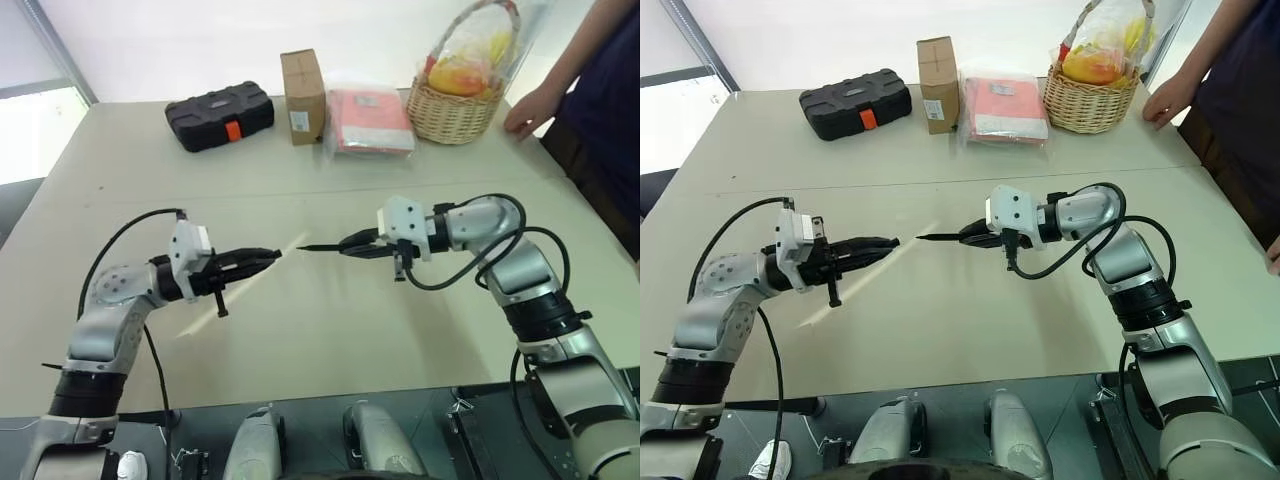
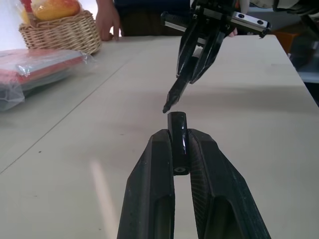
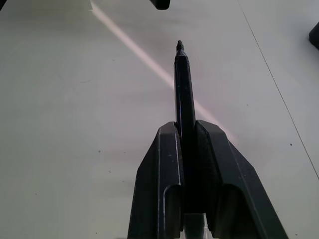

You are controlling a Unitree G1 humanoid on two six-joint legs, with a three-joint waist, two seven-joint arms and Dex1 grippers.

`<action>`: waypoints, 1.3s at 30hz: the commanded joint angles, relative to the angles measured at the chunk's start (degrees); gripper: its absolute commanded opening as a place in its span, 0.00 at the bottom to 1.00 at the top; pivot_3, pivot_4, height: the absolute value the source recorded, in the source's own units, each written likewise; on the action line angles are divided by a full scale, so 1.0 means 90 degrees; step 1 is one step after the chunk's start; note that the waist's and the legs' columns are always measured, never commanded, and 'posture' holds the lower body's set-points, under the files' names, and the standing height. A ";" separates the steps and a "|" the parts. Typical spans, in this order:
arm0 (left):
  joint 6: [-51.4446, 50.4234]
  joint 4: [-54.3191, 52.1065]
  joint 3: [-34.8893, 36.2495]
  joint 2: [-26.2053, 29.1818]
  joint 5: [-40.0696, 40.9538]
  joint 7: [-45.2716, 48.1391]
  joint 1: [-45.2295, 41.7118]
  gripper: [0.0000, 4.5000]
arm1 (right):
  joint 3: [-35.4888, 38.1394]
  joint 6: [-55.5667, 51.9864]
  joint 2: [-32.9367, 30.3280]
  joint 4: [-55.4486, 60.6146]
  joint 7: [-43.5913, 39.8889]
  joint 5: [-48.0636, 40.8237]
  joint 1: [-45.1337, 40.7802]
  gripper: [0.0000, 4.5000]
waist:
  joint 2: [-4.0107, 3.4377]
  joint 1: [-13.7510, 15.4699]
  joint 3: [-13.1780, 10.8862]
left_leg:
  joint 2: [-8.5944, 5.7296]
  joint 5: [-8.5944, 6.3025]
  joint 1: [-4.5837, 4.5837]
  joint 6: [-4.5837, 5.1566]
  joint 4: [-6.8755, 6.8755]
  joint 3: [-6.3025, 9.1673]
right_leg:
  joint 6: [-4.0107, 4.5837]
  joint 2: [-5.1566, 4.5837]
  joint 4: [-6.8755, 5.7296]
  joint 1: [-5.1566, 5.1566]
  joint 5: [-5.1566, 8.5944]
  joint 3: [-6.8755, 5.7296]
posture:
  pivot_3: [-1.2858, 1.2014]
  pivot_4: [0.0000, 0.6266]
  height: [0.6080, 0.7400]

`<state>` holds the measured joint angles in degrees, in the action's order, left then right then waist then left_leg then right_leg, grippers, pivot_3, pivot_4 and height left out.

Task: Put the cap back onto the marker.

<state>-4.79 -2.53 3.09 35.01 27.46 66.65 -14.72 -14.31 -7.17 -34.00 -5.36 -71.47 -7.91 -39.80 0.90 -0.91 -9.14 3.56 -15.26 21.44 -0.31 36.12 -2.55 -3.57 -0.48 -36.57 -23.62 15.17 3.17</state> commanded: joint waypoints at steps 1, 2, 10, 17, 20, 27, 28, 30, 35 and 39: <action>0.0147 -0.0024 0.0061 0.0096 -0.0038 0.0103 -0.0063 0.00 | 0.0089 -0.0008 -0.0019 0.0243 -0.0030 -0.0108 -0.0100 0.01 | 0.0000 -0.0001 0.0000 | 0.0000 0.0000 0.0000 0.0000 0.0000 0.0000 | 0.0000 0.0000 0.0000 0.0000 0.0000 0.0000 | 0.52 0.24 1.00; 0.0158 0.0010 0.0063 0.0088 -0.0048 0.0111 -0.0084 0.00 | 0.0088 -0.0028 -0.0021 0.0262 -0.0030 -0.0112 -0.0094 0.01 | 0.0000 -0.0002 0.0000 | 0.0000 0.0000 0.0000 0.0000 0.0000 0.0000 | 0.0000 0.0000 0.0000 0.0000 0.0000 0.0000 | 0.52 0.24 1.00; 0.0247 0.0191 0.0036 0.0028 -0.0103 0.0168 -0.0202 0.00 | 0.0063 -0.0170 -0.0048 0.0426 -0.0083 -0.0122 -0.0043 0.01 | 0.0000 0.0001 0.0000 | 0.0000 0.0000 0.0001 0.0000 0.0000 0.0000 | 0.0000 0.0000 0.0000 0.0000 0.0000 0.0000 | 0.52 0.24 1.00; 0.0344 0.0367 -0.0011 -0.0008 -0.0155 0.0287 -0.0338 0.00 | 0.0051 -0.0283 -0.0045 0.0564 -0.0111 -0.0124 -0.0020 0.01 | 0.0000 0.0001 0.0000 | 0.0000 0.0000 0.0000 0.0000 0.0000 0.0000 | 0.0000 0.0000 0.0000 0.0000 0.0000 0.0000 | 0.52 0.24 1.00; 0.0362 0.0389 -0.0030 -0.0020 -0.0169 0.0340 -0.0355 0.00 | 0.0038 -0.0316 -0.0038 0.0612 -0.0106 -0.0120 -0.0012 0.01 | 0.0000 0.0002 0.0000 | 0.0000 0.0000 0.0001 0.0000 0.0000 0.0000 | -0.0001 0.0000 0.0000 0.0000 0.0000 0.0000 | 0.52 0.24 1.00; 0.0422 0.0450 -0.0074 -0.0064 -0.0221 0.0423 -0.0445 0.00 | -0.0018 -0.0403 0.0022 0.0698 -0.0105 -0.0126 -0.0021 0.01 | 0.0000 0.0003 0.0000 | 0.0000 0.0000 0.0001 0.0000 0.0001 0.0000 | -0.0001 0.0000 0.0000 0.0000 0.0000 0.0000 | 0.52 0.24 1.00; 0.0432 0.0450 -0.0083 -0.0064 -0.0223 0.0428 -0.0455 0.00 | -0.0027 -0.0412 0.0034 0.0707 -0.0099 -0.0127 -0.0026 0.01 | 0.0000 -0.0003 0.0000 | 0.0000 0.0000 0.0001 0.0000 0.0001 0.0000 | -0.0001 0.0000 0.0000 0.0000 0.0000 0.0000 | 0.52 0.24 1.00; 0.0471 0.0470 -0.0098 -0.0061 -0.0246 0.0444 -0.0479 0.00 | -0.0044 -0.0414 0.0048 0.0695 -0.0091 -0.0123 -0.0045 0.01 | 0.0000 -0.0001 0.0000 | 0.0000 0.0000 0.0001 0.0000 0.0000 0.0000 | -0.0001 0.0000 0.0000 -0.0001 0.0000 0.0000 | 0.52 0.24 1.00; 0.0479 0.0434 -0.0115 -0.0045 -0.0234 0.0438 -0.0472 0.00 | -0.0061 -0.0411 0.0078 0.0693 -0.0079 -0.0130 -0.0080 0.01 | 0.0000 0.0003 0.0000 | 0.0000 0.0000 0.0001 0.0000 0.0001 0.0000 | -0.0001 0.0001 0.0000 -0.0001 0.0000 0.0000 | 0.52 0.24 1.00; 0.0481 0.0375 -0.0139 -0.0052 -0.0230 0.0443 -0.0404 0.00 | -0.0082 -0.0420 0.0110 0.0699 -0.0082 -0.0127 -0.0114 0.01 | 0.0000 0.0002 0.0000 | 0.0000 0.0000 0.0001 0.0000 0.0000 0.0000 | -0.0001 0.0000 0.0000 -0.0001 0.0000 0.0000 | 0.52 0.24 1.00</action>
<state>-1.49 2.19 1.30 34.43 25.14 70.56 -18.25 -15.33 -11.09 -33.31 -1.32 -72.34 -8.11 -39.60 0.90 -0.90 -9.13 3.56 -15.26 21.45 -0.31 36.13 -2.55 -3.58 -0.48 -36.57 -23.62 15.17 3.17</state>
